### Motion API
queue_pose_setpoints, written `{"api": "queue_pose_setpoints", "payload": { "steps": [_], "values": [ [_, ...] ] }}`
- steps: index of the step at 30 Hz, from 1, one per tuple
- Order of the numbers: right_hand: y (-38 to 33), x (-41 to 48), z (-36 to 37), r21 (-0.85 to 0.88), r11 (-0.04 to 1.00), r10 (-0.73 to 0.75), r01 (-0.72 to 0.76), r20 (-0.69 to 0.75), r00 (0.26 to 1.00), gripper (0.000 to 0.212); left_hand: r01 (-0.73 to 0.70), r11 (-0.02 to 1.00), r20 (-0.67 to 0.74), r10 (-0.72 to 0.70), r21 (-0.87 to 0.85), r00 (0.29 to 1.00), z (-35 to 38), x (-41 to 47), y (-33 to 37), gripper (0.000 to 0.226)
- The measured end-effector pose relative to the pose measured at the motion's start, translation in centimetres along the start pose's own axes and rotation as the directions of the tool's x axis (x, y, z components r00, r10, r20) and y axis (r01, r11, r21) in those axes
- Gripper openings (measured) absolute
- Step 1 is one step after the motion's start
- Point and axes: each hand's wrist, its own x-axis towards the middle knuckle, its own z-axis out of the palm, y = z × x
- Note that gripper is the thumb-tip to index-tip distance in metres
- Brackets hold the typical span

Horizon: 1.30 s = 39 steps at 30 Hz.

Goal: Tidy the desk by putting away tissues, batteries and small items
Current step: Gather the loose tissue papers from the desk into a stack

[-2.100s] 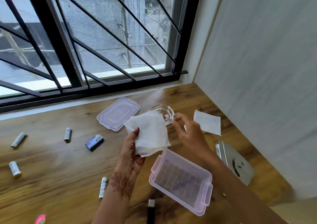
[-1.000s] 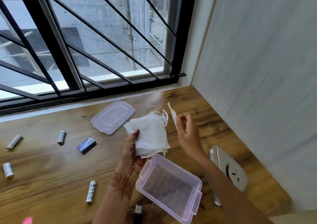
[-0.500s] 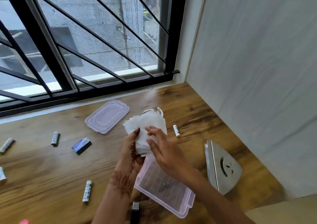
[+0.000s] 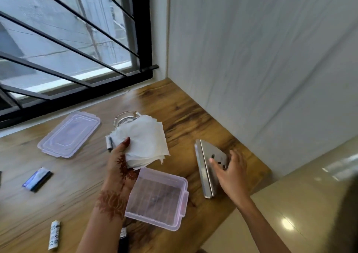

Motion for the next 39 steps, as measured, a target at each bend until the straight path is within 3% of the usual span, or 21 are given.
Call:
{"api": "queue_pose_setpoints", "payload": {
  "steps": [3,6,12,15,21,25,32,39],
  "values": [
    [1.7,-0.4,0.0,-0.032,0.998,0.058,-0.058,-0.026,0.998,0.081,0.026,1.0,0.014,-0.026,0.015,1.0,0.3,0.3,-0.5,0.022],
    [2.2,-0.5,0.1,-0.041,0.997,0.065,-0.068,-0.073,0.995,0.065,0.031,0.999,0.052,-0.032,0.016,0.998,0.6,0.4,-0.8,0.03],
    [0.0,-0.4,-0.3,0.281,0.953,0.108,-0.11,0.023,0.994,0.041,0.041,0.999,0.029,-0.041,0.025,0.999,1.2,0.0,-0.6,0.027],
    [-2.0,-0.2,-0.1,0.326,0.945,0.025,-0.011,-0.038,0.999,0.03,0.038,0.998,0.003,-0.038,0.041,0.999,1.1,-0.3,-0.2,0.039],
    [-6.5,1.7,1.8,0.155,0.938,-0.284,0.312,-0.176,0.942,0.021,-0.003,1.0,-0.01,0.003,0.023,1.0,0.3,-0.6,0.8,0.043],
    [-8.8,3.8,4.0,0.028,0.907,-0.408,0.42,-0.188,0.894,0.021,-0.015,1.0,-0.016,0.015,0.004,1.0,-0.3,-0.9,1.3,0.04],
    [-10.8,5.3,6.2,-0.03,0.865,-0.497,0.501,-0.182,0.848,0.022,-0.052,0.998,-0.094,0.049,-0.036,0.994,-0.6,-1.5,2.1,0.039],
    [-10.9,5.9,6.7,-0.012,0.881,-0.468,0.472,-0.153,0.87,0.029,-0.045,0.999,-0.117,0.045,0.007,0.992,-0.2,-2.1,2.6,0.043]
  ]
}}
